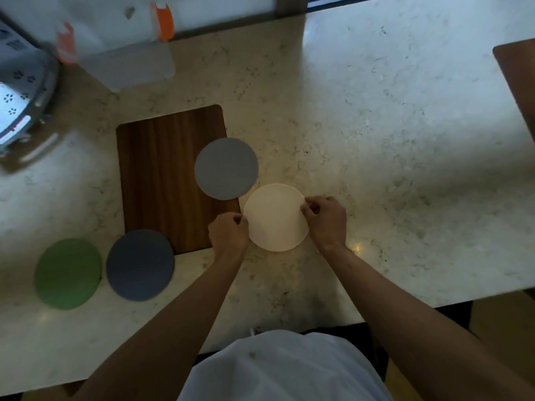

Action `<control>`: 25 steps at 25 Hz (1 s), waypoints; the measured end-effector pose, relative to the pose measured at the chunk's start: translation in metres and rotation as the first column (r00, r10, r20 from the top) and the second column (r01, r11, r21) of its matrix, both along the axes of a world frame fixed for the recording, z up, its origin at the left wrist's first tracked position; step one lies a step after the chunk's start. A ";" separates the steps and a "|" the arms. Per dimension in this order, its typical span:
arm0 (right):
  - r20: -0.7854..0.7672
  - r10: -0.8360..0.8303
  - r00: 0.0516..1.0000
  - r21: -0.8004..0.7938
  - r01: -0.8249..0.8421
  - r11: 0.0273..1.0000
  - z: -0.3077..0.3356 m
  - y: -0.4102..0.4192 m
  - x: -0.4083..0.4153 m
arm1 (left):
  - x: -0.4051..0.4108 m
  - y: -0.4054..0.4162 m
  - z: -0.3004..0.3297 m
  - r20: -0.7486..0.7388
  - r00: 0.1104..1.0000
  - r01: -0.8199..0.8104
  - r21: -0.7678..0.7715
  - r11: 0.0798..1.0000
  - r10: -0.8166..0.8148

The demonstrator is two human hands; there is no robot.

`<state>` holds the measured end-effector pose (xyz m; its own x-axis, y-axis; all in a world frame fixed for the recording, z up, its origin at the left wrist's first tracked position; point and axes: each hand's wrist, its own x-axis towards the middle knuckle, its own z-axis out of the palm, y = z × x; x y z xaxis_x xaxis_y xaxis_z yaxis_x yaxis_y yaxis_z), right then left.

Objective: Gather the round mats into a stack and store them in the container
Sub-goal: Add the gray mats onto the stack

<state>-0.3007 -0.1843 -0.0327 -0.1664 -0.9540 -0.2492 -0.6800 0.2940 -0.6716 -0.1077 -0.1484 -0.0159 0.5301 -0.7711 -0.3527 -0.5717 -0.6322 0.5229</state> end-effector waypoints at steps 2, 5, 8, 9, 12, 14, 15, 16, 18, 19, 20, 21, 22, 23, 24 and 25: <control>-0.038 -0.009 0.999 0.016 0.010 1.000 0.000 0.000 0.000 | -0.003 -0.001 0.000 0.022 1.000 -0.018 0.016 1.000 0.018; -0.103 -0.039 0.994 0.025 0.042 0.999 0.001 0.003 0.005 | -0.006 -0.001 0.003 0.028 0.999 -0.031 0.009 0.999 0.030; -0.113 -0.069 0.991 0.065 0.077 0.995 0.003 0.001 0.011 | -0.007 -0.001 0.004 0.009 0.999 -0.040 0.010 0.999 0.040; -0.113 -0.061 0.992 0.101 0.073 0.992 0.004 -0.003 0.013 | -0.006 -0.001 0.005 0.003 0.999 -0.041 0.012 0.999 0.041; -0.120 -0.019 0.993 0.192 0.042 0.980 0.007 -0.011 0.014 | -0.001 0.000 0.004 -0.031 0.999 -0.036 0.000 0.999 0.036; -0.095 -0.026 0.995 0.212 0.045 0.976 0.010 -0.011 0.013 | 0.004 0.000 0.002 -0.084 0.996 -0.043 -0.007 0.999 0.042; -0.078 -0.032 0.996 0.222 0.049 0.974 0.012 -0.009 0.013 | 0.007 0.000 0.001 -0.107 0.993 -0.049 0.001 0.999 0.049; -0.056 -0.047 0.997 0.237 0.059 0.970 0.013 -0.007 0.012 | 0.010 0.000 0.000 -0.123 0.991 -0.051 0.014 0.999 0.053; -0.008 -0.103 0.995 0.260 0.101 0.960 0.014 -0.003 0.011 | 0.015 -0.002 -0.001 -0.169 0.983 -0.071 0.038 0.997 0.076; 0.010 -0.134 0.991 0.264 0.127 0.956 0.014 -0.001 0.011 | 0.017 -0.004 0.000 -0.198 0.975 -0.090 0.048 0.995 0.098; 0.027 -0.160 0.987 0.261 0.148 0.954 0.014 0.001 0.012 | 0.019 -0.005 0.001 -0.226 0.967 -0.110 0.060 0.992 0.121; 0.049 -0.181 0.982 0.259 0.163 0.952 0.015 0.002 0.013 | 0.022 -0.006 0.002 -0.254 0.957 -0.126 0.076 0.989 0.141; 0.079 -0.198 0.977 0.258 0.172 0.951 0.016 0.004 0.015 | 0.025 -0.006 0.003 -0.281 0.947 -0.135 0.090 0.987 0.155; 0.110 -0.207 0.972 0.258 0.173 0.950 0.017 0.004 0.017 | 0.030 -0.005 0.004 -0.311 0.936 -0.138 0.102 0.985 0.163; 0.136 -0.208 0.969 0.259 0.168 0.951 0.019 0.003 0.019 | 0.035 -0.005 0.005 -0.350 0.922 -0.137 0.109 0.985 0.167; 0.155 -0.207 0.966 0.259 0.163 0.952 0.022 0.000 0.021 | 0.040 -0.005 0.006 -0.395 0.904 -0.132 0.110 0.985 0.165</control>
<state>-0.2795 -0.1841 -0.0109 -0.2659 -0.8180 -0.5101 -0.4736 0.5717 -0.6699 -0.0679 -0.1531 -0.0103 0.4370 -0.6552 -0.6162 -0.2200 -0.7421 0.6332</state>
